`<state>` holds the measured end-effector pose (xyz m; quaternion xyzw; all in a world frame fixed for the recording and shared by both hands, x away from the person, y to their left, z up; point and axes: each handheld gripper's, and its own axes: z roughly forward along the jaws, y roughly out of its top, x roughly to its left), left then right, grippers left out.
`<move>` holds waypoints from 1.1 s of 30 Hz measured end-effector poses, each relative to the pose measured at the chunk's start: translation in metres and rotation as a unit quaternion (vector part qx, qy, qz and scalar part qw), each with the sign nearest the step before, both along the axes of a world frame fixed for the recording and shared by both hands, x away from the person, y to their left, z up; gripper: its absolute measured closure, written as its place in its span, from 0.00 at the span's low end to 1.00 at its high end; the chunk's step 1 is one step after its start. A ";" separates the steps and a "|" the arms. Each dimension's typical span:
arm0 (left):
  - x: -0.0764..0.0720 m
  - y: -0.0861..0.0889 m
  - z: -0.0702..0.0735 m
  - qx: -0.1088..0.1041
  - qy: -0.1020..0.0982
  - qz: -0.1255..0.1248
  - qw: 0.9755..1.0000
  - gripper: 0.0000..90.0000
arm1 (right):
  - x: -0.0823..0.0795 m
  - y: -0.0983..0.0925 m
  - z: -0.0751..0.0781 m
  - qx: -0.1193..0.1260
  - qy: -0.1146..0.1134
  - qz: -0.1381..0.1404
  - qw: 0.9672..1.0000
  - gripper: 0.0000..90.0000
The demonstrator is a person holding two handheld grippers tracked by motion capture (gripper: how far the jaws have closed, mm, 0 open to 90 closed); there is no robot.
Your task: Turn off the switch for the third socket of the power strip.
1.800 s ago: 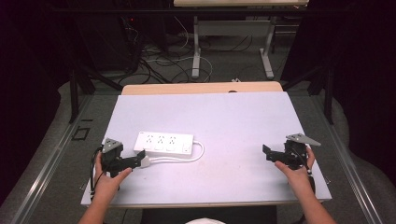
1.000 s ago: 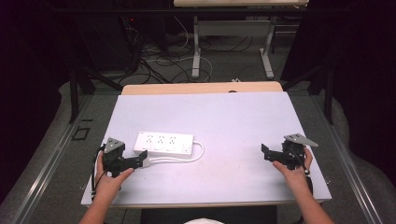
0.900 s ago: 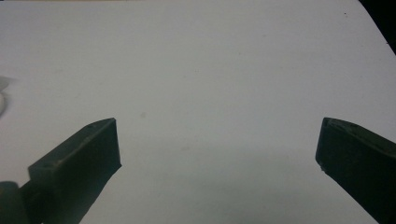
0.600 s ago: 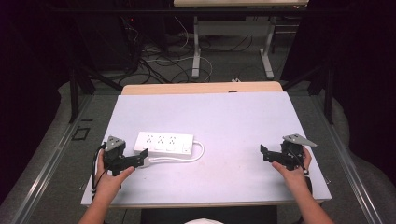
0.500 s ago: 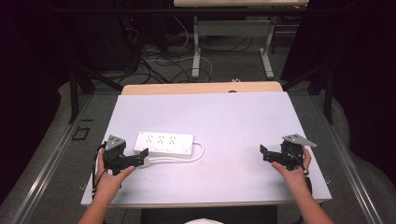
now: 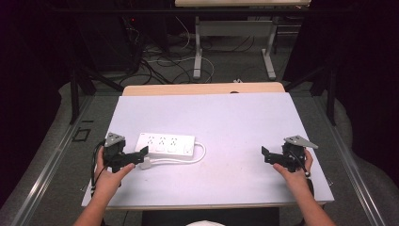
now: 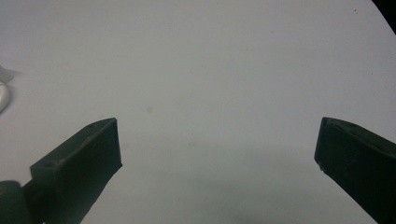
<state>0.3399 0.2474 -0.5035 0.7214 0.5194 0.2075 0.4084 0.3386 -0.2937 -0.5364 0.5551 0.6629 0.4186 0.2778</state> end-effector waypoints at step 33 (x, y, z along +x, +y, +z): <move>0.020 0.010 0.014 -0.002 0.042 0.020 0.999 0.06 | 0.000 0.000 -0.002 0.004 0.008 0.001 1.000 0.00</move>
